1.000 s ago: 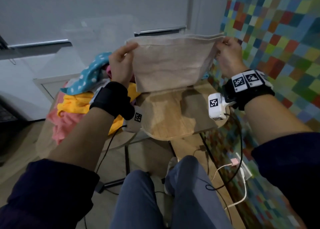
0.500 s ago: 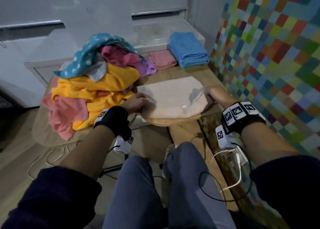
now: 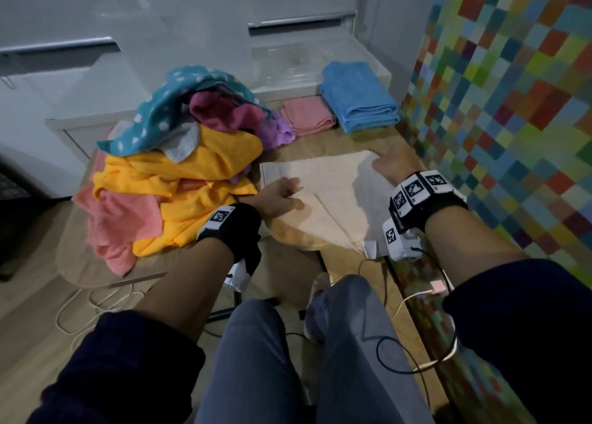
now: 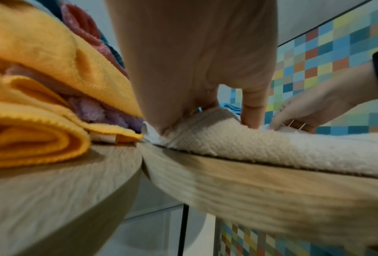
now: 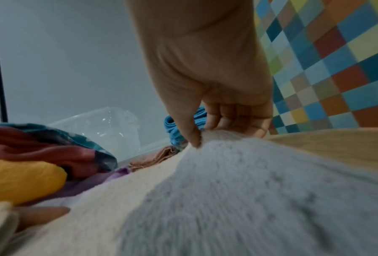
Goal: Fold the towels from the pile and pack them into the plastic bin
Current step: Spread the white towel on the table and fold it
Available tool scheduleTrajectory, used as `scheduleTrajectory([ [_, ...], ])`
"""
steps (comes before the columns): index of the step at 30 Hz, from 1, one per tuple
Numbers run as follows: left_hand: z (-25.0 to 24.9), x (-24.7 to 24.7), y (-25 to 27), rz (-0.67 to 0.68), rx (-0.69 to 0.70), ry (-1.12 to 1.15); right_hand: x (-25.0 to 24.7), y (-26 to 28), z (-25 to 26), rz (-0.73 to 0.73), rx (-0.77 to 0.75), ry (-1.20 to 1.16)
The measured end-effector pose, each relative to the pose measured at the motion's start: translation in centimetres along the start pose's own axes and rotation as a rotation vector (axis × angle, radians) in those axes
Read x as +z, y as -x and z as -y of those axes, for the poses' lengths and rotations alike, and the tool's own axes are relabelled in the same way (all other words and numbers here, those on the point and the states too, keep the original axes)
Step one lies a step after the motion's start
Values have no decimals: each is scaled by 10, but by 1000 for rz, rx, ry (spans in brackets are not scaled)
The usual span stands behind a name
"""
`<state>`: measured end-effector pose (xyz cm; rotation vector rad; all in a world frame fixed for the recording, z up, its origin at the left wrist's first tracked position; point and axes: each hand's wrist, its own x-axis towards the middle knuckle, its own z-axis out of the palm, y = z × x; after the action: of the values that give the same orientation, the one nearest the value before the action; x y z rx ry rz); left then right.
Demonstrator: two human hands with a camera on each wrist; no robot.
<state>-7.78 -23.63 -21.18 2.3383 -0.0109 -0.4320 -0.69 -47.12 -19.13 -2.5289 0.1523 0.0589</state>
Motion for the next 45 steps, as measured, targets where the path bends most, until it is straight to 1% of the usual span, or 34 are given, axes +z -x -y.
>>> scheduleTrajectory([
  [2,3,2,1,3,-2,29,-1,-3,5,-9,-6,-94],
  [4,7,6,2,-24,17,-6,1,-9,9,29,95,-207],
  [6,9,9,3,-45,47,-65,5,-15,12,98,246,-437],
  [8,9,9,4,-41,53,-61,8,-18,12,156,347,-737],
  [10,10,9,5,-34,53,-30,12,-21,11,194,385,-912],
  [12,10,10,7,-39,47,9,18,-31,1,181,382,-959],
  [13,11,9,7,-39,41,23,21,-38,-5,144,363,-955],
  [15,11,9,7,-24,29,33,16,-42,-10,-5,326,-851],
  [17,12,9,7,-14,29,34,8,-37,-11,-172,308,-799],
  [20,12,10,6,-46,41,54,-3,-30,-20,-364,238,-627],
  [21,13,9,5,-56,43,60,-7,-24,-21,-373,190,-568],
  [22,13,7,5,-57,45,57,-9,-18,-21,-326,117,-528],
  [25,14,1,2,-83,75,45,-7,11,-16,30,-88,-480],
  [27,16,-1,0,-182,106,116,0,35,-7,255,-227,-317],
  [28,15,0,2,-245,125,194,6,43,-3,347,-295,-240],
  [30,10,2,9,-369,185,370,18,55,7,461,-370,-175],
  [32,4,1,13,-452,216,481,27,62,17,524,-397,-146],
  [34,-1,-6,16,-514,195,543,32,66,27,575,-431,-59],
  [35,-2,-9,17,-540,173,573,32,66,30,570,-450,23],
  [37,0,-15,18,-573,121,618,25,67,32,458,-459,250],
  [38,4,-17,18,-583,101,625,20,67,31,402,-454,324],
  [39,9,-18,17,-592,88,626,15,68,28,354,-448,354],
  [40,13,-18,18,-601,87,626,11,66,24,341,-424,366],
  [41,18,-18,19,-596,87,633,5,65,19,364,-392,349],
  [43,24,-13,20,-560,63,633,-7,61,11,475,-305,326],
  [45,24,-5,24,-523,29,682,-17,54,7,594,-255,345],
])
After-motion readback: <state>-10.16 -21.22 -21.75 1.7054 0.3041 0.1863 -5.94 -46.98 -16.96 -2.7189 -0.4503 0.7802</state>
